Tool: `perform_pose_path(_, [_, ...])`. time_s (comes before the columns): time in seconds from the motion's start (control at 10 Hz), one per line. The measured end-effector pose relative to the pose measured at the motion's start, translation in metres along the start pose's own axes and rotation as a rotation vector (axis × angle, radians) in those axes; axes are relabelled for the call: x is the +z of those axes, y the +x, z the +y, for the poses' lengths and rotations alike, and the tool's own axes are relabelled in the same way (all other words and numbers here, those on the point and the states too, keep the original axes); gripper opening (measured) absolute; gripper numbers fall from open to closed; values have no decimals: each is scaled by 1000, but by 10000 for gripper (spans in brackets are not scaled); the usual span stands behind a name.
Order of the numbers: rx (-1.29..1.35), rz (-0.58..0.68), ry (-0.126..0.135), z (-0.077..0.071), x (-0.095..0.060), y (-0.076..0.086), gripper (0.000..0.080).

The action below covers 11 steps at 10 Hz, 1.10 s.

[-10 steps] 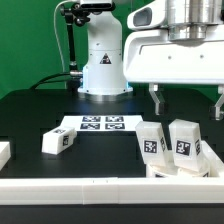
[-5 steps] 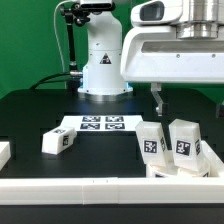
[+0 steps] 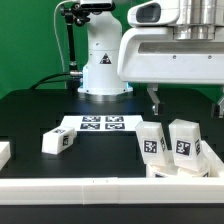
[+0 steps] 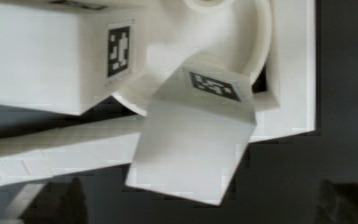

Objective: Assemble stool

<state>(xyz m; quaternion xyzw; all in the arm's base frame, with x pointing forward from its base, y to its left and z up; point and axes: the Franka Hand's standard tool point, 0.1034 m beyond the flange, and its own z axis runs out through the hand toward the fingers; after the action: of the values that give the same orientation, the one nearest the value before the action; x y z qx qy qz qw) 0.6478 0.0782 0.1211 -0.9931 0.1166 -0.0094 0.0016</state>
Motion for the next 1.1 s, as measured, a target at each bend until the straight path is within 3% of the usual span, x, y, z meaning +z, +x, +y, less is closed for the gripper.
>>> perform_pose_path(0.2, [-47,14,15,1,-2,7,649])
perform_pose_path(0.3, [-141,110,21,2,0,18,649])
perform_pose_path(0.4, [-116,98,17,5,3,13,649])
perform_pose_path(0.7, [-308,106,-17,10,2,16,649])
perform_pose_path(1.1, [-683,123,-54,-17,-2,8,649])
